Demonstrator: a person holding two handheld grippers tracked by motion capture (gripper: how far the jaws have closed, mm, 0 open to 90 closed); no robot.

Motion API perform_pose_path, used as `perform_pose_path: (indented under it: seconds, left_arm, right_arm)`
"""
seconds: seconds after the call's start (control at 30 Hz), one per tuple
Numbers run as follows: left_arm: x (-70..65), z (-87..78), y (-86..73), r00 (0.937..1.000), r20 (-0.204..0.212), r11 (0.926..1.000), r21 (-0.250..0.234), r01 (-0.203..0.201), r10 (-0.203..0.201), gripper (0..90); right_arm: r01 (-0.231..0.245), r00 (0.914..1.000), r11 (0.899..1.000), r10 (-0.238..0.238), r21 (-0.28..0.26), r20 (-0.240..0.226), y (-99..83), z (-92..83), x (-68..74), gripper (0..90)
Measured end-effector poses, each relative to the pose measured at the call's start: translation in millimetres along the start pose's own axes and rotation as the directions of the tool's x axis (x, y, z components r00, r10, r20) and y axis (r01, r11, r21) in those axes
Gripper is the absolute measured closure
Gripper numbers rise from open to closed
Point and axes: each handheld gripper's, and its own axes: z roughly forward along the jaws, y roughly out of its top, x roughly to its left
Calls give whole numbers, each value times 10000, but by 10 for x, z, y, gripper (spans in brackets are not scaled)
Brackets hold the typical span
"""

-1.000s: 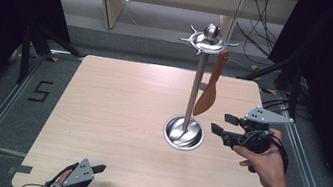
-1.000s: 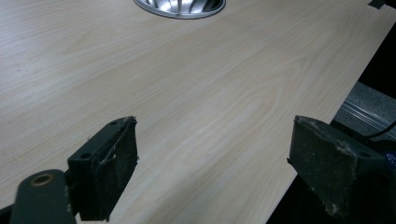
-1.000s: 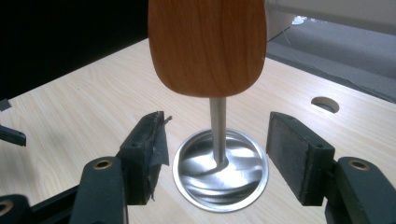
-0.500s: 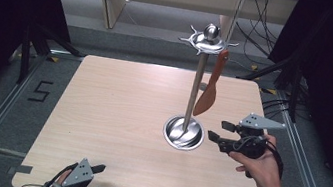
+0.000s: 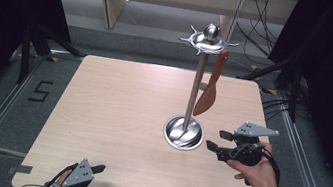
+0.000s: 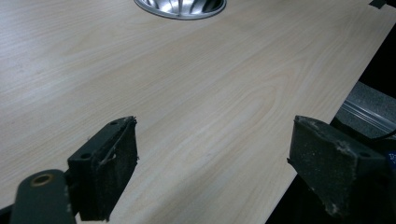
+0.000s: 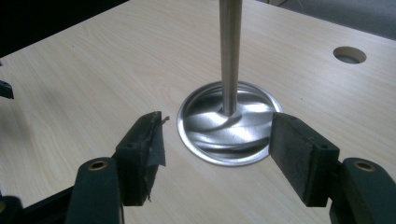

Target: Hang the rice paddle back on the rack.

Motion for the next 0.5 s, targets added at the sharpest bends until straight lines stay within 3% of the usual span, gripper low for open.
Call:
perform_pose_path:
  seconds: [0.03,0.1,0.2,0.23,0.33,0.37,0.4,0.43,0.5]
  left_arm:
    - [12,-3,8,9996,23,9996,-12,-288,288,148]
    - [10,-10,4,9994,34,9994,50,-343,343,148]
    - [-6,-13,-2,9999,27,9999,-59,-110,110,148]
    - [8,-13,1,9995,51,9995,-41,-307,308,148]
    - [7,-16,-14,9998,-53,9998,90,-175,175,148]
    - [-1,-18,-12,9999,-33,9999,1,-110,110,148]
    - [-1,-18,-12,9999,-33,9999,1,-110,110,148]
    - [0,-21,-10,9999,-15,9999,29,-120,120,148]
    - [-3,-17,-13,9999,-37,9999,-16,-113,113,148]
  right_arm:
    - [42,10000,10000,-42,14,-5,-12,1,-4,363]
    - [20,10000,10000,-20,77,-63,-33,-4,-2,362]
    - [-262,9995,9996,263,58,-173,-68,8,12,362]
    - [-168,9998,9998,168,137,-57,-89,19,14,362]
    - [-170,9997,9997,173,194,-180,-117,47,24,361]
    - [129,9999,9997,-128,200,-19,-137,64,19,360]
    - [129,9999,9997,-128,200,-19,-137,64,19,360]
    - [-190,9998,9988,195,449,-103,-145,58,47,360]
    - [-185,9996,9987,194,478,-184,-167,68,60,359]
